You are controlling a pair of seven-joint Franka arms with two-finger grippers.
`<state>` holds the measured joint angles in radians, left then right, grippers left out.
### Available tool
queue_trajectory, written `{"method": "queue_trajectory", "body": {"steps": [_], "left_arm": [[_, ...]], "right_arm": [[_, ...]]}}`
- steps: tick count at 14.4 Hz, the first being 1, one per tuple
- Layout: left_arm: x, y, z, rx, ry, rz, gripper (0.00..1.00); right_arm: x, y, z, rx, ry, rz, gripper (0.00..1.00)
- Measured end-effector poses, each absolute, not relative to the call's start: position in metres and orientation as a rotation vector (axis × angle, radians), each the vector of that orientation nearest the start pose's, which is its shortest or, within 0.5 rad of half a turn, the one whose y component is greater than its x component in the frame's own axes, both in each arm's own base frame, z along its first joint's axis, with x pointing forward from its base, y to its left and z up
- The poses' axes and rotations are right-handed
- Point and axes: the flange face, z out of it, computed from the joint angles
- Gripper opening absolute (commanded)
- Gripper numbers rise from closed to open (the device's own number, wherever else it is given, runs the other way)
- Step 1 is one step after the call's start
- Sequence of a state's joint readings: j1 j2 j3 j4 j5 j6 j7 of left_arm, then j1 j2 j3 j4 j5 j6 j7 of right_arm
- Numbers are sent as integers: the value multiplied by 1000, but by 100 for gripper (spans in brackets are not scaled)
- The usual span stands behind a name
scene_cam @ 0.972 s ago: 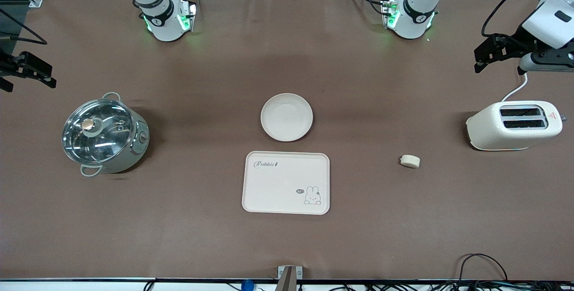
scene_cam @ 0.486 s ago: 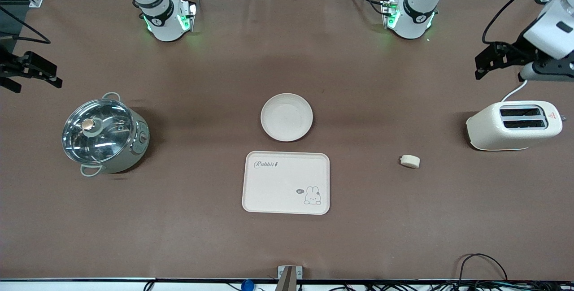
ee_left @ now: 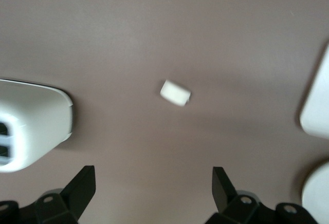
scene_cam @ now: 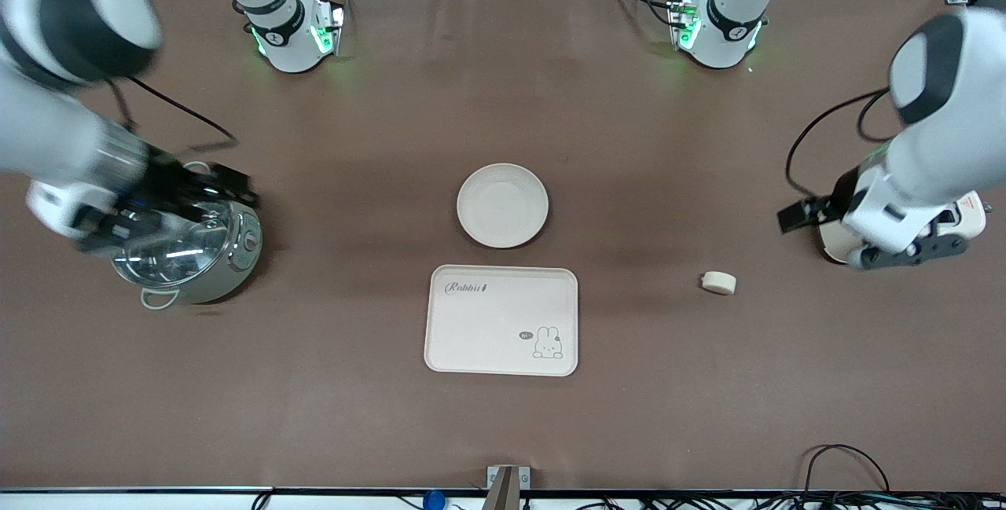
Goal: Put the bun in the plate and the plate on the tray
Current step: 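Lower the left gripper onto the white bun while the right gripper advances, then carry the bun onto the white plate with the left gripper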
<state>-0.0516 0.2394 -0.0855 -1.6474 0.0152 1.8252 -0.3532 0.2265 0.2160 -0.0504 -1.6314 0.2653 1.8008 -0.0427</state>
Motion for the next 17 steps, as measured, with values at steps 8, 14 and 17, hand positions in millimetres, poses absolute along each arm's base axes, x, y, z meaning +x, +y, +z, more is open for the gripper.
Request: {"method": "queue_trajectory", "body": {"steps": [8, 14, 17], "left_arm": [[632, -67, 276, -3037, -825, 86, 100], [627, -77, 197, -2987, -1020, 88, 80], [625, -78, 181, -2983, -1018, 111, 44]], "right_arm": [[632, 216, 351, -2799, -131, 225, 100], [638, 203, 357, -2804, -105, 203, 100], [639, 193, 355, -2805, -88, 228, 100]]}}
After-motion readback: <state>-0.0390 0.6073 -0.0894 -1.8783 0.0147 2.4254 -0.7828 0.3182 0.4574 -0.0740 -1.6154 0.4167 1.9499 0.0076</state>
